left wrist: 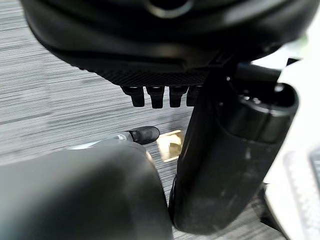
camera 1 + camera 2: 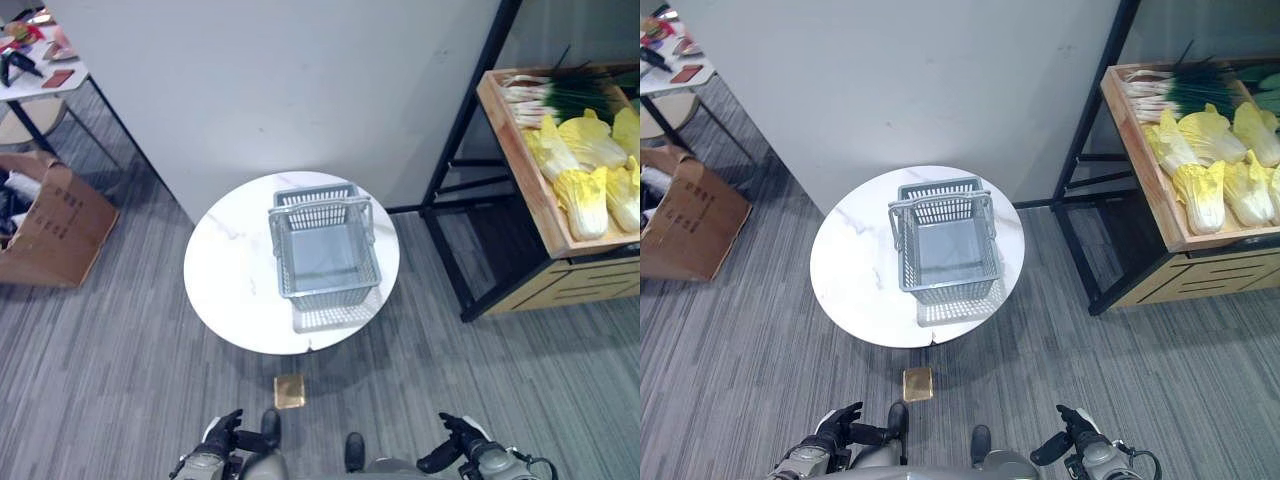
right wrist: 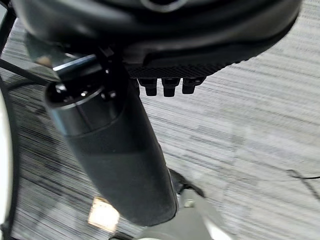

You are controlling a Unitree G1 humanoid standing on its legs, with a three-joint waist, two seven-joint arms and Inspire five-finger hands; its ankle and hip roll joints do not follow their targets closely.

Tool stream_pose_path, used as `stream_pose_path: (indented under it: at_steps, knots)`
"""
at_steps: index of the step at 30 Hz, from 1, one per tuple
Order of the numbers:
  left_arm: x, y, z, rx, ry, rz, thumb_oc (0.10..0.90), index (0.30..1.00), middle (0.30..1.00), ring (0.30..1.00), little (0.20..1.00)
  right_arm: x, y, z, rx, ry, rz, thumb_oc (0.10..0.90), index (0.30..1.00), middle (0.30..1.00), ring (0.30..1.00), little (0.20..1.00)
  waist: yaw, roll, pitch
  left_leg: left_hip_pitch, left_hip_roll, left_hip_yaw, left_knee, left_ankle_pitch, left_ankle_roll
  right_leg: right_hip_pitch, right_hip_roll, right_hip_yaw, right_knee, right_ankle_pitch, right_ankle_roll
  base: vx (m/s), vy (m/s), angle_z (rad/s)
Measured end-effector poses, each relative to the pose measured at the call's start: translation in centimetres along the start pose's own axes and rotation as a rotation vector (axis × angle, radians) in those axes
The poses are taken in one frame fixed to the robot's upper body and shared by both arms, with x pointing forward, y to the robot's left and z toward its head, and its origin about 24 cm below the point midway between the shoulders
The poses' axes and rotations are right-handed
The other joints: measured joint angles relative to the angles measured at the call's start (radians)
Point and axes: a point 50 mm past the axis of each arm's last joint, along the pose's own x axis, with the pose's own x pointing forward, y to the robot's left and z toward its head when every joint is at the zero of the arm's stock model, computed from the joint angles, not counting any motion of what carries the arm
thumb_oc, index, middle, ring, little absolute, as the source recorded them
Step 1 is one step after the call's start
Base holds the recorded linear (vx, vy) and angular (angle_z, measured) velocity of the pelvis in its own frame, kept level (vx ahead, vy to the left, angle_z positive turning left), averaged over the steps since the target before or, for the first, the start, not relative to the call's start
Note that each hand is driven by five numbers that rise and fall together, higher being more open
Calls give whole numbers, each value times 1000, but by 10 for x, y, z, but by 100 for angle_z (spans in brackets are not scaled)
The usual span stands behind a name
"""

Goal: Get the vegetables into the basket

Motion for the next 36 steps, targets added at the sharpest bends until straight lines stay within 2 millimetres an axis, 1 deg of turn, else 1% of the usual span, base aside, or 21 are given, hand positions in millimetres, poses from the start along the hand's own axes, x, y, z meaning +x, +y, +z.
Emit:
stream_pose_path:
  at_steps: [1, 2, 5, 6, 8, 12, 14, 18, 19, 20, 23, 24, 25, 26, 27, 28, 29, 30, 31, 33, 36]
  knots:
    - [0, -3, 0, 10, 3, -10, 900, 1000, 1000, 1000, 1000, 0, -1, -2, 0, 2, -3, 900, 1000, 1000, 1000, 1000, -4, 20, -12, 12, -2, 3, 2, 1, 5, 10, -1, 10, 1, -6, 10, 55, 111, -25]
    - [0, -4, -1, 13, 8, -15, 900, 1000, 1000, 1000, 1000, -2, -1, -8, 3, 19, -2, 900, 1000, 1000, 1000, 1000, -7, 30, -21, 38, -6, 10, -23, -20, 7, 20, -2, 20, 1, -16, 26, 42, 104, -13]
    - [0, 3, -3, 21, 13, -1, 900, 1000, 1000, 1000, 1000, -3, 13, -17, 17, 50, 38, 900, 1000, 1000, 1000, 1000, -3, -3, -24, 77, -51, 28, -68, -18, 30, 18, -51, 29, 32, -30, 52, 52, 162, -3]
    - [0, 6, -4, 24, 24, 7, 900, 1000, 1000, 1000, 1000, -4, 19, -20, 21, 60, 52, 900, 1000, 1000, 1000, 1000, 3, -16, -30, 83, -68, 35, -68, -28, 49, 19, -70, 35, 40, -38, 63, 34, 182, -14]
    - [-2, 9, -15, 23, 58, 14, 900, 1000, 1000, 1000, 1000, -5, 21, -23, 29, 67, 53, 900, 1000, 1000, 1000, 1000, 5, -26, -34, 109, -106, 46, -74, -49, 83, 18, -109, 42, 84, -52, 84, 30, 266, -12]
    - [-3, 14, -19, 28, 65, 25, 900, 1000, 1000, 1000, 1000, -4, 22, -21, 34, 65, 53, 900, 1000, 1000, 1000, 1000, 7, -36, -41, 123, -129, 56, -73, -65, 129, -17, -135, 55, 167, -70, 110, -18, 173, -8]
    - [-3, 15, -18, 29, 64, 27, 900, 1000, 1000, 1000, 1000, -4, 22, -20, 34, 62, 52, 900, 1000, 1000, 1000, 1000, 8, -41, -42, 123, -137, 59, -74, -75, 145, -35, -140, 63, 201, -71, 112, -62, 124, -7]
    - [-3, 16, -17, 39, 60, 31, 900, 1000, 1000, 1000, 1000, -2, 20, -13, 26, 42, 50, 900, 1000, 1000, 1000, 1000, 7, -34, -30, 127, -125, 58, -72, -71, 178, -164, -134, 93, 444, -90, 130, -30, 33, -2]
    - [-3, 19, -15, 51, 57, 38, 900, 1000, 1000, 1000, 1000, -2, 23, -11, 29, 37, 57, 900, 1000, 1000, 1000, 1000, 7, -39, -26, 125, -128, 52, -70, -74, 181, -190, -137, 104, 475, -111, 146, 30, -42, 9]
    - [-3, 24, -16, 54, 59, 52, 900, 1000, 1000, 1000, 1000, -2, 28, -8, 32, 24, 67, 900, 1000, 1000, 1000, 1000, 10, -53, -24, 125, -130, 52, -73, -76, 183, -205, -146, 118, 453, -114, 149, 41, -83, 10]
    - [-4, 27, -17, 56, 61, 65, 900, 1000, 1000, 1000, 1000, -2, 26, -9, 29, 29, 54, 900, 1000, 1000, 1000, 1000, 18, -59, -24, 122, -129, 51, -73, -77, 180, -207, -192, 118, 302, -97, 163, 68, -168, 3]
    - [-4, 29, -17, 54, 62, 73, 900, 1000, 1000, 1000, 1000, -2, 23, -9, 27, 32, 46, 900, 1000, 1000, 1000, 1000, 18, -60, -25, 116, -123, 49, -73, -81, 174, -206, -219, 121, 180, -60, 175, 99, -240, -1]
    - [-4, 30, -18, 54, 66, 78, 900, 1000, 1000, 1000, 1000, -2, 23, -10, 27, 33, 46, 900, 1000, 1000, 1000, 1000, 18, -63, -24, 115, -117, 47, -72, -81, 171, -206, -224, 120, 134, -38, 180, 82, -202, 6]
    - [-5, 33, -20, 40, 72, 89, 900, 1000, 1000, 1000, 1000, -2, 25, -11, 28, 37, 51, 900, 1000, 1000, 1000, 1000, 18, -74, -27, 118, -109, 42, -73, -79, 159, -189, -225, 108, 86, -10, 182, 64, -155, 16]
    - [-6, 37, -22, 33, 80, 98, 900, 1000, 1000, 1000, 1000, -3, 29, -15, 32, 47, 62, 900, 1000, 1000, 1000, 1000, 18, -86, -29, 125, -107, 37, -74, -84, 137, -166, -230, 89, 47, 6, 176, 74, -146, 22]
    - [-6, 38, -25, 33, 87, 102, 900, 1000, 1000, 1000, 1000, -4, 33, -18, 35, 57, 70, 900, 1000, 1000, 1000, 1000, 21, -98, -34, 135, -98, 33, -74, -90, 122, -146, -225, 87, 23, 64, 189, 102, -217, 21]
    - [-7, 36, -27, 29, 86, 96, 900, 1000, 1000, 1000, 1000, -4, 32, -20, 38, 63, 67, 900, 1000, 1000, 1000, 1000, 20, -85, -32, 143, -73, 28, -74, -96, 113, -133, -203, 70, 11, 97, 185, 131, -289, 18]
    - [-7, 31, -30, 20, 94, 86, 900, 1000, 1000, 1000, 1000, -5, 29, -23, 33, 74, 60, 900, 1000, 1000, 1000, 1000, 21, -58, -44, 144, -29, 26, -73, -104, 101, -118, -160, 57, -7, 109, 171, 106, -261, 12]
    - [-8, 27, -34, 14, 102, 77, 900, 1000, 1000, 1000, 1000, -5, 25, -24, 30, 77, 55, 900, 1000, 1000, 1000, 1000, 24, -35, -57, 144, 7, 23, -67, -105, 96, -118, -124, 43, -7, 105, 144, 79, -190, 7]
    - [-7, 23, -33, 11, 98, 67, 900, 1000, 1000, 1000, 1000, -5, 19, -24, 25, 72, 41, 900, 1000, 1000, 1000, 1000, 26, -19, -67, 142, 32, 30, -55, -97, 79, -114, -96, 30, -5, 112, 115, 39, -94, 8]
    - [-6, 15, -31, 6, 91, 49, 900, 1000, 1000, 1000, 1000, -5, 8, -24, 17, 67, 15, 900, 1000, 1000, 1000, 1000, 26, -6, -73, 140, 45, 52, -39, -71, 44, -96, -79, 11, -6, 97, 97, 78, -94, 16]
